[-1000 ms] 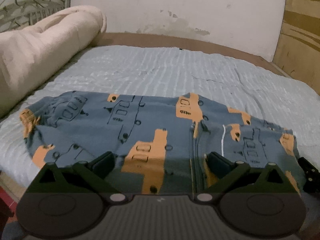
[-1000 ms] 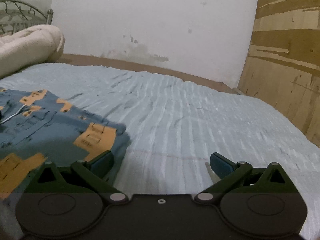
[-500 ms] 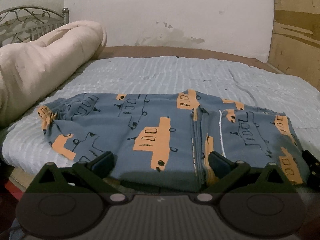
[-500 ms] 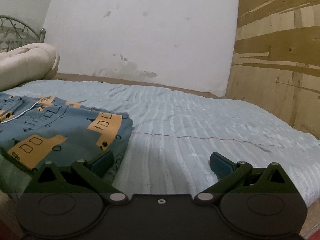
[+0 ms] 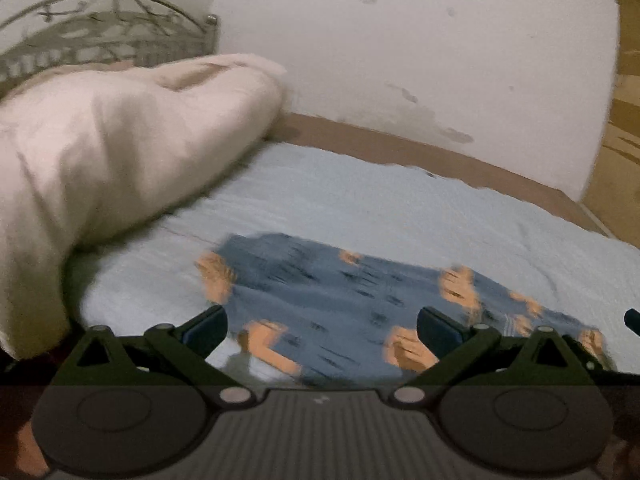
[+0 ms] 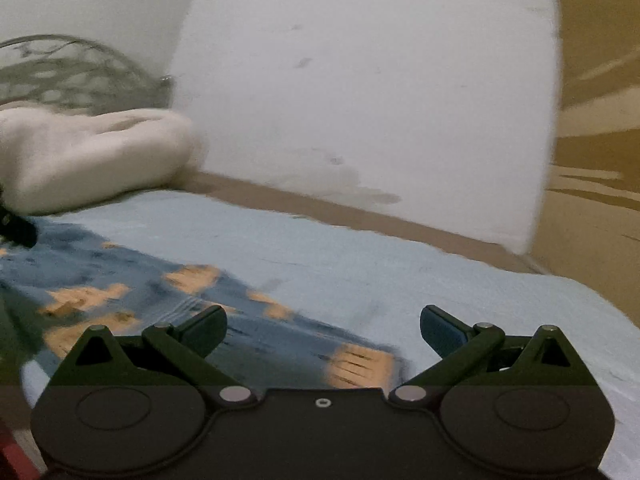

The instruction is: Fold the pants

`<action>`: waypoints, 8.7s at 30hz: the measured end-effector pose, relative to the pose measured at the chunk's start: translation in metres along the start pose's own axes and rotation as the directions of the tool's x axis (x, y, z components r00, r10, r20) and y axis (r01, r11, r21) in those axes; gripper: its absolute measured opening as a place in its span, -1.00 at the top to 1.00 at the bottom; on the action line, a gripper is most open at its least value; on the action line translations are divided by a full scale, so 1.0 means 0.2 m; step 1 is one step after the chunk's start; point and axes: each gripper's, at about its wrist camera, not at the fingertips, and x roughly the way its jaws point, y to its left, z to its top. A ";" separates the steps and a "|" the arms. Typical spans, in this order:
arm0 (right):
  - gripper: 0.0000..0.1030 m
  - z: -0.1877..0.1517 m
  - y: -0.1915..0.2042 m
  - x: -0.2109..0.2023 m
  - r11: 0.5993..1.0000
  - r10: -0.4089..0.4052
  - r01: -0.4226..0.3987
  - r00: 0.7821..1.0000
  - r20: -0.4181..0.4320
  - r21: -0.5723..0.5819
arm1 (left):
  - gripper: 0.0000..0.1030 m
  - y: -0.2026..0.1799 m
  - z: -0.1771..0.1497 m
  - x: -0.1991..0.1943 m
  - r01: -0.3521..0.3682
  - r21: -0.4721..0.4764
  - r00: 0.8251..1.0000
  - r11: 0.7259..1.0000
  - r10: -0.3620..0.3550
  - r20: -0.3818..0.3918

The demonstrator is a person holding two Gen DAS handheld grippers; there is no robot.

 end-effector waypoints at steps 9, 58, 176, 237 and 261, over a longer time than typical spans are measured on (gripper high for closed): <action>-0.99 0.06 0.28 0.26 0.997 -0.007 0.000 0.996 -0.086 -0.074 | -0.99 0.32 0.00 0.23 -0.066 -0.307 0.997 0.949 0.072 0.008; -0.99 -0.08 0.35 0.24 0.989 -0.079 0.083 0.996 0.033 -0.126 | 0.03 0.57 -0.16 0.44 0.156 -0.582 0.986 0.798 -0.091 0.139; -0.99 -0.48 -0.69 -0.33 0.902 -0.315 0.334 0.943 -0.112 0.274 | -0.99 -1.01 -0.34 -0.29 0.292 0.584 0.909 0.758 -0.409 0.076; -0.18 -0.11 -0.60 -0.13 0.911 0.114 -0.059 0.987 -0.113 0.407 | 0.96 -0.95 -0.47 -0.10 0.615 0.442 0.784 0.653 -0.565 -0.256; -0.99 -0.27 -0.54 -0.32 0.968 0.015 0.007 0.996 -0.084 0.250 | -0.88 -0.58 -0.27 -0.18 0.457 0.368 0.884 0.810 -0.459 -0.086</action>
